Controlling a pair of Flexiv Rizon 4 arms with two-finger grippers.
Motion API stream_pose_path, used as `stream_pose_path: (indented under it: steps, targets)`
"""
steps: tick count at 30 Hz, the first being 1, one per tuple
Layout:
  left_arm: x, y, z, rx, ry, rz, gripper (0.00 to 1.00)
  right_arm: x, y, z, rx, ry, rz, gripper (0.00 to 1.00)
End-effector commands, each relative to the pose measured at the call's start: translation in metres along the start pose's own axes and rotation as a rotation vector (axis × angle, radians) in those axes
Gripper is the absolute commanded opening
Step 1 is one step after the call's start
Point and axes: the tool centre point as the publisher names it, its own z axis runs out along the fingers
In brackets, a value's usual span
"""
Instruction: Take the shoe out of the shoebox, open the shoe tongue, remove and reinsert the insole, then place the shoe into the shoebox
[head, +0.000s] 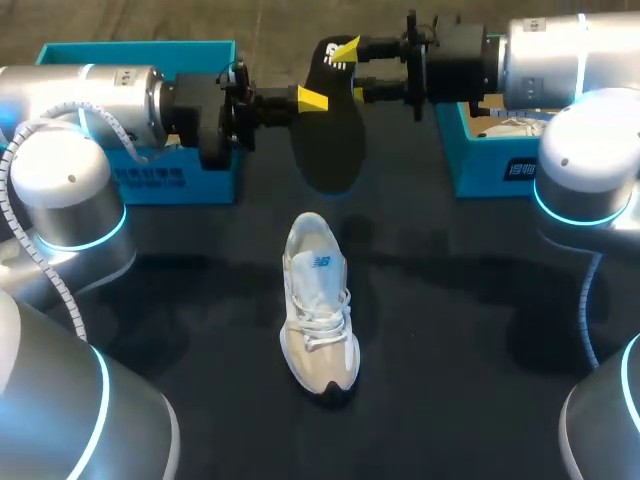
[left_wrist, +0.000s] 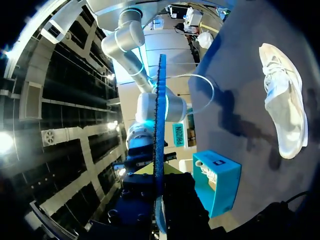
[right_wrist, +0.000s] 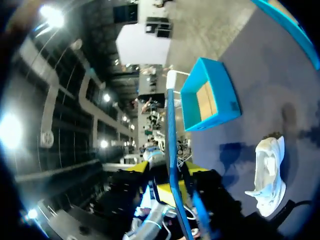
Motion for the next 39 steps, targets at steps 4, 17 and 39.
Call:
stream_pose_path:
  steps: [4, 17, 39]
  targets:
    - [-0.004, -0.004, -0.017, 0.013, -0.014, -0.021, 0.0, -0.009, -0.02, -0.048, 0.003, 0.096, -0.092, 1.0]
    - [-0.008, -0.011, -0.03, 0.024, -0.014, -0.051, 0.0, -0.017, -0.034, -0.088, 0.058, 0.099, -0.152, 1.0]
    - [-0.025, -0.015, -0.043, -0.006, 0.145, -0.726, 0.0, -0.016, -0.033, -0.09, 0.069, 0.092, -0.166, 1.0]
